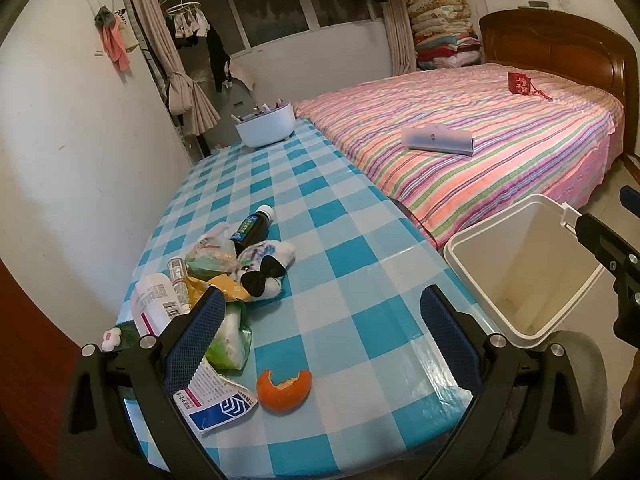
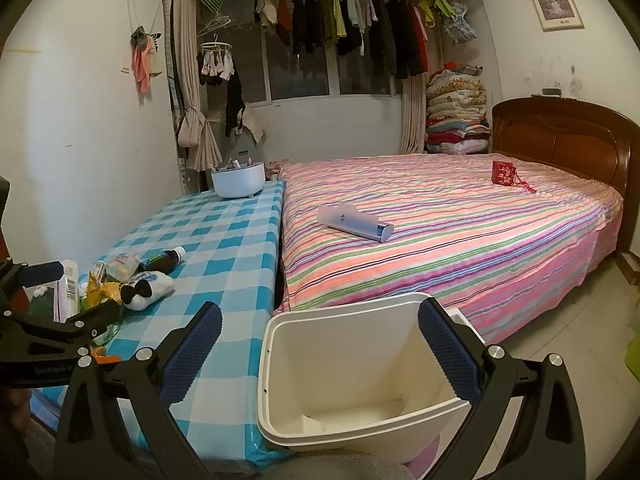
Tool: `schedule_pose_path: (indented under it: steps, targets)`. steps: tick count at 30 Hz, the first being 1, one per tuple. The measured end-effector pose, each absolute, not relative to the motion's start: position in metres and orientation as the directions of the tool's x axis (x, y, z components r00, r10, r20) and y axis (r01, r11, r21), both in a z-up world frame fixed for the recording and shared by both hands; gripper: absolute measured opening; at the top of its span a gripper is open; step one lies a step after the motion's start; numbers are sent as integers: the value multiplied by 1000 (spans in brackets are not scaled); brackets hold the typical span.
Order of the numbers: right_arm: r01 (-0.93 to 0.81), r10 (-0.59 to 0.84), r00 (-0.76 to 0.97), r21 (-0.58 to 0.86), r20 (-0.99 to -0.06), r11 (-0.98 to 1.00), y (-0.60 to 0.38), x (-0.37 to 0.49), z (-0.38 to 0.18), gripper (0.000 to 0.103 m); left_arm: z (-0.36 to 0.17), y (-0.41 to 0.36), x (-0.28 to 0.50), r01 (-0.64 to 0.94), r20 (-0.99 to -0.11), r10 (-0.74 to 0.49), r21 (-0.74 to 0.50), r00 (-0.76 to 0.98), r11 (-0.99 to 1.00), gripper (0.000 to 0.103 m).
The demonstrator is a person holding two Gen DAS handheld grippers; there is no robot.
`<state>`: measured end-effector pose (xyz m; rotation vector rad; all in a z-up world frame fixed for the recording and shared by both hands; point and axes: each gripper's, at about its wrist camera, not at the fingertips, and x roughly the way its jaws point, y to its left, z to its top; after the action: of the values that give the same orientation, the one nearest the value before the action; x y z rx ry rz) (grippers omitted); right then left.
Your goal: Collect trash
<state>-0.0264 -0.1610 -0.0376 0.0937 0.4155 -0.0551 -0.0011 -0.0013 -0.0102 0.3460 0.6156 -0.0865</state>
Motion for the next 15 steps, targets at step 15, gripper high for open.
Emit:
schedule_pose_path:
  steps: [15]
  targets:
    - [65,-23,909,88,-416,994,-165,-26,-42,96,-14,-1,-1,179,-587,32,297,809,938,97]
